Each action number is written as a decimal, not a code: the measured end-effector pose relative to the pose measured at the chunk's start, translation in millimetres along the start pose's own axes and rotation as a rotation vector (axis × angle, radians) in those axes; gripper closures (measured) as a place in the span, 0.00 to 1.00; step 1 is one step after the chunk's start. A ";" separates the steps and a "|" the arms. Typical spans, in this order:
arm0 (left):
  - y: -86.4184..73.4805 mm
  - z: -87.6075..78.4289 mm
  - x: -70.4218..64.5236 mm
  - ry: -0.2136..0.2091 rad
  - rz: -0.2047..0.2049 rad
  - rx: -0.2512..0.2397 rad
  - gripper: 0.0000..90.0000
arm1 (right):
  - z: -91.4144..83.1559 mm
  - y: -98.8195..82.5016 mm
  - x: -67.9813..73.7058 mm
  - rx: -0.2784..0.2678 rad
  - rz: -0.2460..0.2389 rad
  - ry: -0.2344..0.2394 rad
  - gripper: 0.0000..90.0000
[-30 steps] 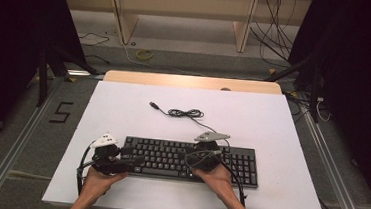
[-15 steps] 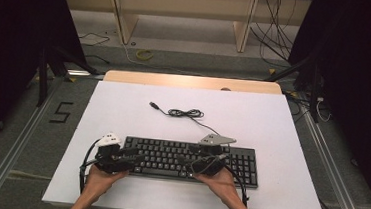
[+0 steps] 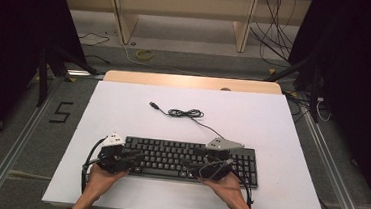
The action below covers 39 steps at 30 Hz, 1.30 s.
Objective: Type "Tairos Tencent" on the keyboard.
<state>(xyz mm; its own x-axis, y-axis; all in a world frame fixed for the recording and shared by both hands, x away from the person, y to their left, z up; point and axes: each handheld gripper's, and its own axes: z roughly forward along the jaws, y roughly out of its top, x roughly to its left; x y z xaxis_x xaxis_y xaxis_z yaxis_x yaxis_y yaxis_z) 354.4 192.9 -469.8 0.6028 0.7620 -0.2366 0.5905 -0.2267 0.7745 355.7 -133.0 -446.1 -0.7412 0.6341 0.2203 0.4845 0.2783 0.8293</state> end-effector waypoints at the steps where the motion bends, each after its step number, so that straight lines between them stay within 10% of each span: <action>1: 0.3 0.2 0.4 0.001 0.006 0.005 0.85 | -0.7 -0.5 -0.3 -0.004 0.000 -0.001 0.39; 39: 3.3 14.3 6.3 0.035 0.007 0.104 0.99 | -18.0 -13.0 4.7 -0.018 0.004 0.009 0.36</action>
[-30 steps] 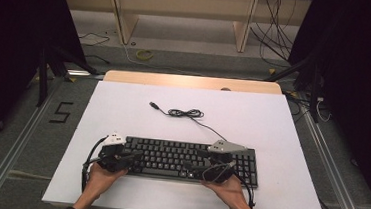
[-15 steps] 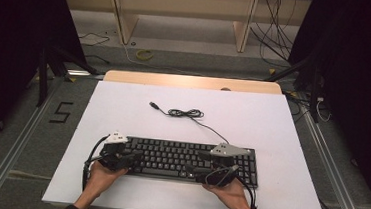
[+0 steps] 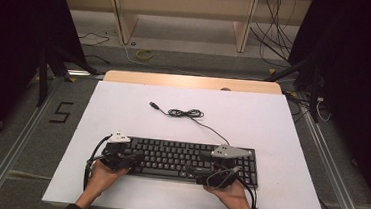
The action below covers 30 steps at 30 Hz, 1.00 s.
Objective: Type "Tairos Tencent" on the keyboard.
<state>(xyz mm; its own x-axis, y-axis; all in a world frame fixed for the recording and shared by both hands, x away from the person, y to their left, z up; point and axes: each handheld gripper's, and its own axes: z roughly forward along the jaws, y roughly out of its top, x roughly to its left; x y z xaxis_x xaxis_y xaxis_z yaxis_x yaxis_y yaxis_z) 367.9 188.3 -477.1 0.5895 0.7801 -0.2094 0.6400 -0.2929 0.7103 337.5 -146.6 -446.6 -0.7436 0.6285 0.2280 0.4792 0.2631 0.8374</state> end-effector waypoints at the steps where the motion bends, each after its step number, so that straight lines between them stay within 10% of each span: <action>1: -0.3 0.8 -0.4 0.000 -0.003 -0.002 0.99 | -0.1 0.0 0.0 -0.001 0.001 0.000 0.36; 18: -2.0 2.7 0.9 -0.008 -0.009 0.011 0.99 | -0.8 -0.2 1.1 0.001 -0.004 0.000 0.36; 30: 0.3 -11.6 2.4 -0.025 -0.035 -0.075 0.86 | -1.1 -0.1 0.4 -0.003 -0.001 -0.001 0.36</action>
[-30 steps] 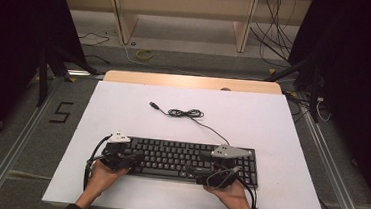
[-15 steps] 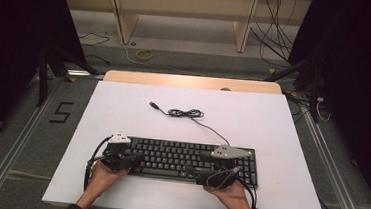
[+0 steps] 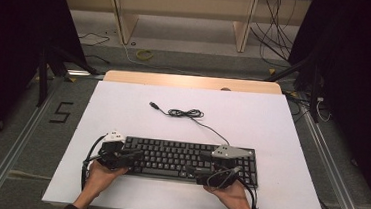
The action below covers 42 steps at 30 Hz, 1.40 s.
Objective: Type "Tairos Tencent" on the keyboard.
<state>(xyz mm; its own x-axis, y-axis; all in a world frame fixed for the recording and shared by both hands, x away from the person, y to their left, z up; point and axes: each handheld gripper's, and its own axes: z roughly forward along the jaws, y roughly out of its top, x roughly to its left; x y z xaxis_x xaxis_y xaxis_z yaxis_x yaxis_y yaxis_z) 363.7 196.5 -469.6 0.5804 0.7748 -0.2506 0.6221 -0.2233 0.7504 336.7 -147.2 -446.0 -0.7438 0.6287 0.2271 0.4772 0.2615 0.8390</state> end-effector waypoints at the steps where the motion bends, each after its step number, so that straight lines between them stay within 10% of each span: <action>1: 0.1 -1.5 0.0 -0.008 -0.004 -0.005 0.84 | 0.2 -0.1 0.1 0.001 0.000 -0.001 0.36; 16: -1.8 -14.1 -3.3 -0.068 -0.020 -0.107 0.48 | 3.2 0.1 2.6 0.004 -0.003 0.006 0.36; 42: -10.0 -26.1 -10.7 -0.073 -0.038 -0.169 0.33 | 30.0 4.4 19.2 0.066 -0.029 0.068 0.64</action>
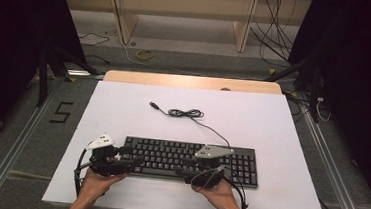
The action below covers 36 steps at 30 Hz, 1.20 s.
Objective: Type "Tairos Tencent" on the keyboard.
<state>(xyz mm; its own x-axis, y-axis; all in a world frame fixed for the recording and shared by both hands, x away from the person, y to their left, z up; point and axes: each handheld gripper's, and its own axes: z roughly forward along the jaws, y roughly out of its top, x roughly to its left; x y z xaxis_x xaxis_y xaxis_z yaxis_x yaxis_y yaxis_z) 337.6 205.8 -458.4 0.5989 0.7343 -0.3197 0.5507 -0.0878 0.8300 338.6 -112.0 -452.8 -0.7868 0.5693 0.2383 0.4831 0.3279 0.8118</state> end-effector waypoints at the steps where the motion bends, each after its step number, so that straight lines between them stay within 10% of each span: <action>1: -0.2 -0.5 -0.1 -0.002 0.000 -0.002 0.33 | 1.6 0.4 0.6 0.007 -0.001 0.002 0.66; 19: -4.7 -6.7 -4.3 -0.019 0.019 -0.028 0.29 | 35.1 -1.4 7.5 0.106 -0.030 0.004 0.99; 36: -7.1 -9.8 -5.1 -0.020 0.027 -0.031 0.29 | 48.5 -6.0 7.0 0.154 -0.037 -0.024 1.00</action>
<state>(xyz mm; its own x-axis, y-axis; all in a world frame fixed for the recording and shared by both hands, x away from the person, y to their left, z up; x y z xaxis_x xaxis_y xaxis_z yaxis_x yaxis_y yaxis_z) 325.0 209.3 -458.2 0.6249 0.7182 -0.3062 0.5163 -0.0860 0.8521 348.8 -73.5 -481.9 -0.7967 0.5719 0.1953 0.5084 0.4596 0.7282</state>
